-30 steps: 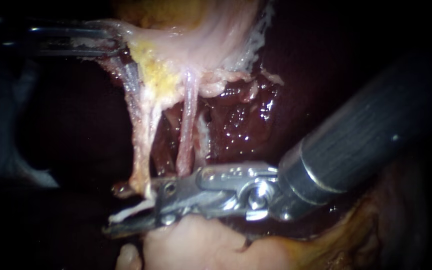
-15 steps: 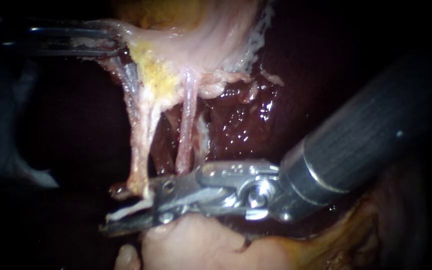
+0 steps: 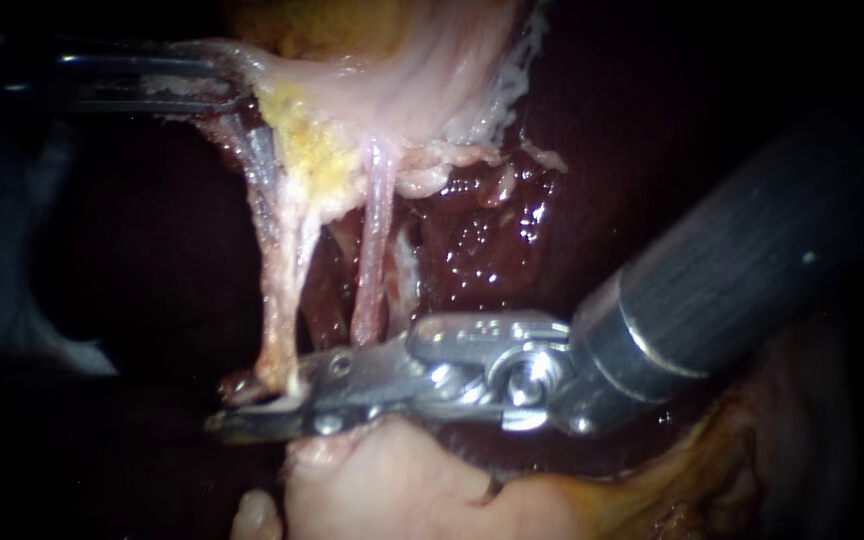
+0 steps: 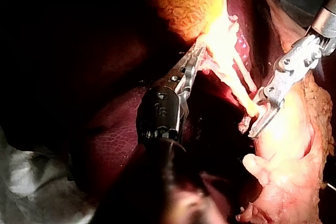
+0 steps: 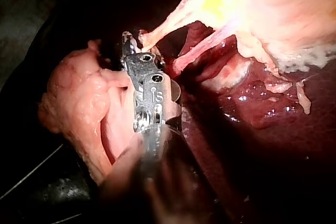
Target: Clipping first clip left tube
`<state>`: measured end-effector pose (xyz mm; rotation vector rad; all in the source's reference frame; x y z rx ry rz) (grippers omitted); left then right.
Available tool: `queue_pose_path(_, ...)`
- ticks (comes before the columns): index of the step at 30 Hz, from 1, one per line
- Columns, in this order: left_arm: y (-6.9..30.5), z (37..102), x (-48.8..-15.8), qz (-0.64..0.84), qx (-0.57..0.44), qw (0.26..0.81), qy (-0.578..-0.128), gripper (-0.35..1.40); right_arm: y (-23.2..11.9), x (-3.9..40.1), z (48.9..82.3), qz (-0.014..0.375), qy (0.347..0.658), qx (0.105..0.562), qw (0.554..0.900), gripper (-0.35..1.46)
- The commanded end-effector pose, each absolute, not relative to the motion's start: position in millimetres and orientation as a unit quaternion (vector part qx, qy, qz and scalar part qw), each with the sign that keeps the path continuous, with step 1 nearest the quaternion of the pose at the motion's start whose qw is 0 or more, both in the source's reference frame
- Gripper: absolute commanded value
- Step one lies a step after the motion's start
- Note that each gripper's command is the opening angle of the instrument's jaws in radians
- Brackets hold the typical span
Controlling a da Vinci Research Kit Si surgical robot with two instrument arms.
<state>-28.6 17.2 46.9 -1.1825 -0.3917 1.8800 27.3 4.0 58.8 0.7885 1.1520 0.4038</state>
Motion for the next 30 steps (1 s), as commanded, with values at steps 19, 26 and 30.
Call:
queue_pose_path(19,17.3,46.9,-28.6,0.753,-0.474,0.429,-0.157,-0.35,4.0,26.1,59.0,0.207,0.500,0.370,0.755,-0.35)
queue_pose_path(26,17.3,46.9,-28.6,0.753,-0.474,0.429,-0.157,-0.35,4.0,26.0,59.2,0.206,0.500,0.370,0.755,-0.35)
queue_pose_path(30,17.4,47.0,-28.6,0.753,-0.474,0.429,-0.157,-0.35,3.9,26.1,59.5,0.206,0.500,0.369,0.756,-0.35)
